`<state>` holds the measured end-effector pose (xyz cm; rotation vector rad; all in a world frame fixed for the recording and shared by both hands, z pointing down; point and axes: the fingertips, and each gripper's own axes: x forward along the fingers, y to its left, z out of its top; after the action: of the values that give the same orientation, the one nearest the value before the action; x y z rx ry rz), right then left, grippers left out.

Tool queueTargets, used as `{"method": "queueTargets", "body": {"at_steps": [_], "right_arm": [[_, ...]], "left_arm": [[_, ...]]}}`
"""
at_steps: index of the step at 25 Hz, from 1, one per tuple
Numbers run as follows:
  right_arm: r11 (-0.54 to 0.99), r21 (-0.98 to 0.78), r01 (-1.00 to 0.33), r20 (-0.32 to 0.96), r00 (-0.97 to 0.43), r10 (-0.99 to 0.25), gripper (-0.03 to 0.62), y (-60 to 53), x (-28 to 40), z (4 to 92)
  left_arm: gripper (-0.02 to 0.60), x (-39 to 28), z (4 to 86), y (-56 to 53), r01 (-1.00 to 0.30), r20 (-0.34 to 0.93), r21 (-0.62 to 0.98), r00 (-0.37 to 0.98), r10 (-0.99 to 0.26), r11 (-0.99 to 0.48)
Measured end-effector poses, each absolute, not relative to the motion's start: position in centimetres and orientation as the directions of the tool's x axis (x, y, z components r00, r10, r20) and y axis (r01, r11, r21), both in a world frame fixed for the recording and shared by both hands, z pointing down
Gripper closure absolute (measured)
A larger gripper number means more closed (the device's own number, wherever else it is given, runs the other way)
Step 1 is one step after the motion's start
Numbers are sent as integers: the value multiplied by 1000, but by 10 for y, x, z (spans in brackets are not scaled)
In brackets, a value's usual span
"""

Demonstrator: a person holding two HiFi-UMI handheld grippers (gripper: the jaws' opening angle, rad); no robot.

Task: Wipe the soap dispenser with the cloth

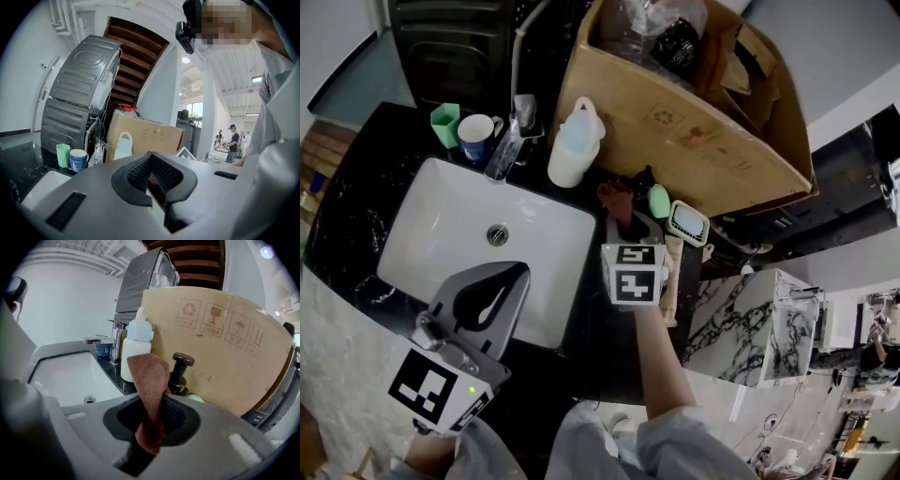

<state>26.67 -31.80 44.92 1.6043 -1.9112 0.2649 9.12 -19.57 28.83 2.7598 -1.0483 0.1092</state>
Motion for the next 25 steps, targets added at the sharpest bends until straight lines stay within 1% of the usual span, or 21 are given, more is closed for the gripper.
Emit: {"method": "queueTargets", "body": {"at_steps": [17,22,25], "right_arm": [[70,184,-980,562,46,-826,517,-305,331,448],[-19,190,-982,534,120,-837,519,-304,357,440],[-28,196,-980,533,130,-836,519,-307,363,439]], "left_arm": [[578,104,288,-197,-642,129,153,767,-629,-751],[578,107,289,-197,-638,132,152,770,-624,-755],[578,106,288,-198,-638,134,152,770,-624,-755]]}}
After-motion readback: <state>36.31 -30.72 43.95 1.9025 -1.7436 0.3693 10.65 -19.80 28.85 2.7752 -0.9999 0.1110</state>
